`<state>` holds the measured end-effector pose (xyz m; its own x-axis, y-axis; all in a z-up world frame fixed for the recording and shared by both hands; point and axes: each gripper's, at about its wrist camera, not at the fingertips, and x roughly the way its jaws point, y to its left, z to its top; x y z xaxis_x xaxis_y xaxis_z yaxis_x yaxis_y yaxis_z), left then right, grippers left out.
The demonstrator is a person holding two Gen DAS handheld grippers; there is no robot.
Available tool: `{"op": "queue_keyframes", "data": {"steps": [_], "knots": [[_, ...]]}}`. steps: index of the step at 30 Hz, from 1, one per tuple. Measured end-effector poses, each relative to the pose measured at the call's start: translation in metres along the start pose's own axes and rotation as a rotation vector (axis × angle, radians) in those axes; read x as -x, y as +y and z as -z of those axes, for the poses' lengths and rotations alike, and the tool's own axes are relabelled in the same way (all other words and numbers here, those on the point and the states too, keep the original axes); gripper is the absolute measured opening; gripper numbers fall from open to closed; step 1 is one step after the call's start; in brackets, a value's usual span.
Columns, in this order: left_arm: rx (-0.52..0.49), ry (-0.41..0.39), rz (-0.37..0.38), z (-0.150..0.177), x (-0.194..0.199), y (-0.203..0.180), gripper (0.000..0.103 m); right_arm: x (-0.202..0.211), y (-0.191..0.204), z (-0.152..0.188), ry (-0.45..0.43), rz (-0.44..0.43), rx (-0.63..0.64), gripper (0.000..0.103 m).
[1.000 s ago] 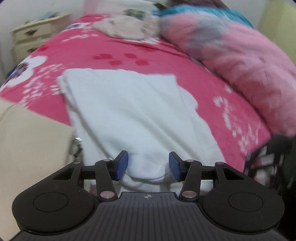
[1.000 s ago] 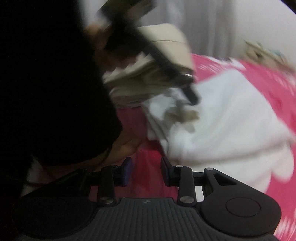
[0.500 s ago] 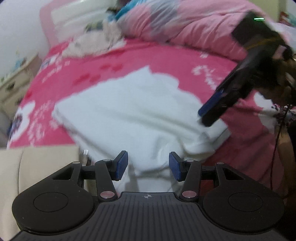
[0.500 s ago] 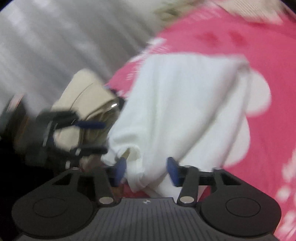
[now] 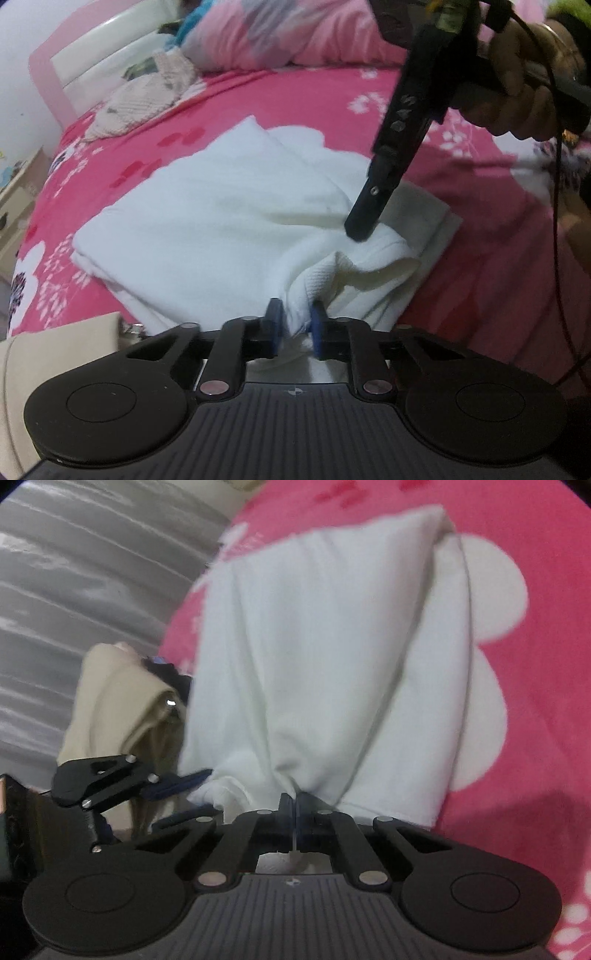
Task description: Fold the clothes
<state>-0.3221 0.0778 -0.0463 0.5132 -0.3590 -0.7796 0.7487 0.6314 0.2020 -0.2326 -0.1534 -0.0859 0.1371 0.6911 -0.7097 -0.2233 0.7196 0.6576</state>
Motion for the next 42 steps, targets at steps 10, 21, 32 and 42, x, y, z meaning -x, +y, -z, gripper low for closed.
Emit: {"op": "queue_keyframes", "data": {"steps": [10, 21, 32, 42], "knots": [[-0.022, 0.107, 0.093, 0.006, -0.010, 0.005, 0.011, -0.018, -0.004, 0.022, 0.067, 0.065, 0.036, 0.002], [0.316, 0.063, 0.124, -0.010, 0.034, 0.061, 0.034, 0.041, -0.019, -0.016, -0.084, 0.028, -0.043, 0.030], [0.449, 0.077, 0.077, -0.004, -0.032, 0.040, 0.036, 0.026, -0.091, -0.110, -0.273, -0.004, -0.365, 0.028], [0.469, 0.049, 0.088, -0.001, -0.035, 0.032, 0.036, 0.036, -0.107, -0.119, -0.438, 0.003, -0.360, 0.003]]}}
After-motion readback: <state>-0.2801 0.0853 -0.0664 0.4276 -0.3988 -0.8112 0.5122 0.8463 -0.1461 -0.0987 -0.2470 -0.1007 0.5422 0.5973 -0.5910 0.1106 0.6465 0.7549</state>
